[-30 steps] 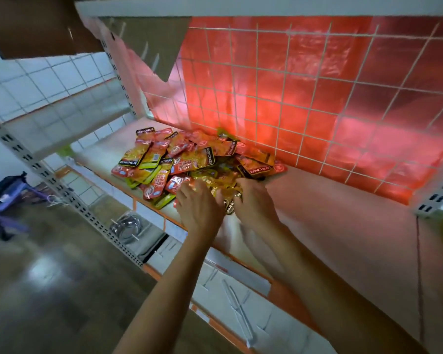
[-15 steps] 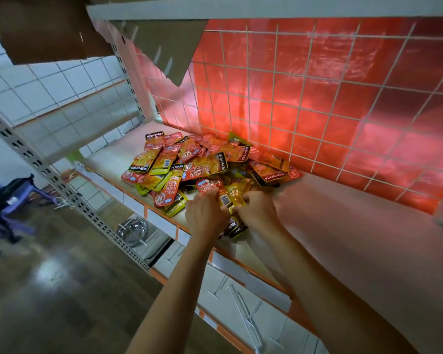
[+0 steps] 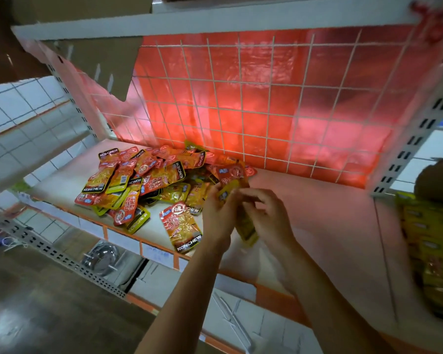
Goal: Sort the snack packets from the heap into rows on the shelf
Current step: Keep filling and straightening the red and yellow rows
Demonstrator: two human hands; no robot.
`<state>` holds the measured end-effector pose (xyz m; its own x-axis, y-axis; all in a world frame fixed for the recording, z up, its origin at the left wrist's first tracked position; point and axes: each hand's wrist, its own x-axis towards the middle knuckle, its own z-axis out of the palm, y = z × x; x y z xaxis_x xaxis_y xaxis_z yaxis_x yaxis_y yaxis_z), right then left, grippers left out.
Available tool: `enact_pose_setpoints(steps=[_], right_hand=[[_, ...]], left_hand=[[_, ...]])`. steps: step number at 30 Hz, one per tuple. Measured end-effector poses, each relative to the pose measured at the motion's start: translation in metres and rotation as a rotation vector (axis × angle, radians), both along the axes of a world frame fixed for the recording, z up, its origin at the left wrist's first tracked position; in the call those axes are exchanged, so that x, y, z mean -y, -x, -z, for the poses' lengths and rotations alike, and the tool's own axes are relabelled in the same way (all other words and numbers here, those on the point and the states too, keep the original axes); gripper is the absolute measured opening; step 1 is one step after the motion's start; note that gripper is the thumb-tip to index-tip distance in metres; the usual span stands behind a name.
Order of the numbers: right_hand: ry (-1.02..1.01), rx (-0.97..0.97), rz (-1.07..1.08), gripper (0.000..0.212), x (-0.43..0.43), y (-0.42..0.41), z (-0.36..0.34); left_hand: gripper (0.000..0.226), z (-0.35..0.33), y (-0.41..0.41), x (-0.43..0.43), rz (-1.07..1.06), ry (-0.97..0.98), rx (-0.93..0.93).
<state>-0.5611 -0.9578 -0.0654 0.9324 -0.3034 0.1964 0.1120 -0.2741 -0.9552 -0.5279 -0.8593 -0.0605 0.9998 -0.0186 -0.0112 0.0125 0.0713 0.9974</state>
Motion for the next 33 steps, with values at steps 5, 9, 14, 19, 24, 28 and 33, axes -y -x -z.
enact_pose_setpoints(steps=[5, 9, 14, 19, 24, 28, 33], right_hand=[[-0.115, -0.091, 0.253, 0.033, 0.039, 0.023, 0.004], [-0.199, -0.146, 0.282, 0.016, 0.072, 0.045, 0.002], [-0.203, -0.120, 0.472, 0.006, 0.104, 0.074, 0.001], [-0.205, -0.060, 0.619, 0.008, 0.145, 0.110, -0.003], [-0.261, 0.029, 0.612, 0.016, 0.181, 0.150, -0.014], [-0.328, 0.070, 0.534, 0.015, 0.210, 0.185, -0.022], [-0.285, 0.098, 0.453, 0.011, 0.237, 0.223, -0.027]], left_hand=[[0.026, 0.008, 0.018, 0.035, 0.108, 0.119, -0.079], [0.026, 0.003, 0.037, 0.065, 0.238, 0.194, -0.105], [0.020, -0.002, 0.065, 0.102, 0.426, 0.168, -0.129], [0.036, 0.002, 0.092, 0.140, 0.430, -0.060, -0.092], [0.025, 0.004, 0.122, 0.182, 0.354, -0.322, 0.085], [0.025, -0.007, 0.156, 0.211, 0.393, -0.469, 0.253], [0.038, -0.022, 0.206, 0.243, 0.569, -0.327, 0.129]])
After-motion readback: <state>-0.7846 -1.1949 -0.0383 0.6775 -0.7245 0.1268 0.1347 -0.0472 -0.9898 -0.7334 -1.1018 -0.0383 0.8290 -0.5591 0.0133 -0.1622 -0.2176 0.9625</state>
